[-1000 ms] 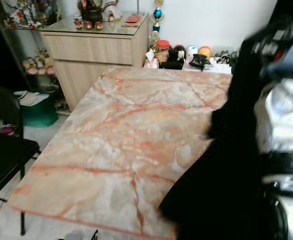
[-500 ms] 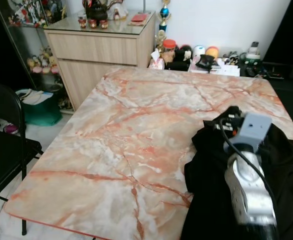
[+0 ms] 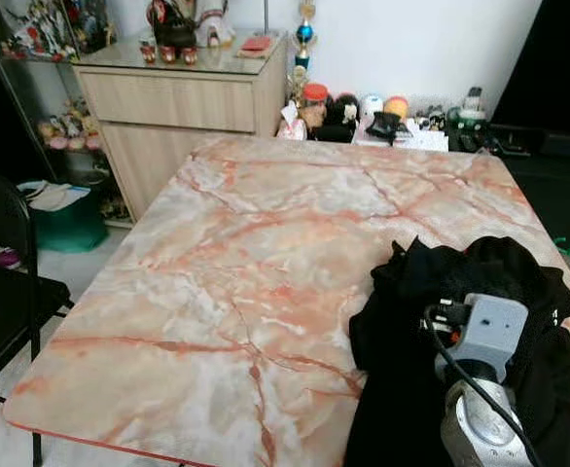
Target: Hang hanger
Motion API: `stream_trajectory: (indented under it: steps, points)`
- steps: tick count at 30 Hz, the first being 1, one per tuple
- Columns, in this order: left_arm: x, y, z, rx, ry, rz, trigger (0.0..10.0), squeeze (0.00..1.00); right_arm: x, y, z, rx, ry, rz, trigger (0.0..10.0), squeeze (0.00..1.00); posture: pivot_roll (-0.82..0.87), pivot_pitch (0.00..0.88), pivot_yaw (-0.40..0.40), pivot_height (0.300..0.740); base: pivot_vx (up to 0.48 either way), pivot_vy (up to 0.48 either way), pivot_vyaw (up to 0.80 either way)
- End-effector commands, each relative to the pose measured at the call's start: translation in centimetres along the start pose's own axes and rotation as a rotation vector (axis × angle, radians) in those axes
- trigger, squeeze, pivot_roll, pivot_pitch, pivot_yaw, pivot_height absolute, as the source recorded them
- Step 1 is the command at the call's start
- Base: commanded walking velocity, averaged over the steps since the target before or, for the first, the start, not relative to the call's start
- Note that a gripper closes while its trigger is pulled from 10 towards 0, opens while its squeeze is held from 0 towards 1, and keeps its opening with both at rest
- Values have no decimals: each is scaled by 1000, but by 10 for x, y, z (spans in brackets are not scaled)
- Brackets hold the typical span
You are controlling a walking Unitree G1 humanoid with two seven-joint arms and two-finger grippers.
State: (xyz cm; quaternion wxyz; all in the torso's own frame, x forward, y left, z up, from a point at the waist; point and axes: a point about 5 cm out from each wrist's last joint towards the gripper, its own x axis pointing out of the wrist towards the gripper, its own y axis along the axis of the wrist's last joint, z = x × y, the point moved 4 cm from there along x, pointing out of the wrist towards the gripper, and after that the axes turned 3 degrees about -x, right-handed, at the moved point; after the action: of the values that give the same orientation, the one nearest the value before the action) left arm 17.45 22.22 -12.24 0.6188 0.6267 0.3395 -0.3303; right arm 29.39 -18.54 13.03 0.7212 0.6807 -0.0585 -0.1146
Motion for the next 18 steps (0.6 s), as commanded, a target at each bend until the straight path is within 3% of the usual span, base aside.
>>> stream_trajectory:
  steps: [1,6,11,15,16,18]
  points:
    - [-2,-12,4,17,-17,-38,10000,0,-4,7,1,15,-3,19,10000,1000,36,78,-1,740,0,0,0]
    - [-2,-14,2,9,-9,-39,10000,0,-14,6,2,11,7,16,10000,1000,33,82,-3,740,0,0,0]
    - [-3,-14,0,21,0,-38,10000,0,-34,-7,-2,10,24,-71,10000,1000,35,88,-9,740,0,0,0]
    - [-3,-13,-2,34,5,-36,10000,0,-36,-5,1,14,4,-54,10000,1000,30,89,-4,740,0,0,0]
    - [-3,-12,-3,31,10,-34,10000,0,-34,1,0,6,5,-19,10000,914,30,87,-3,740,0,0,0]
    - [-3,-12,-4,30,12,-34,10000,0,-34,5,0,0,9,-2,10000,914,30,87,-3,740,0,0,0]
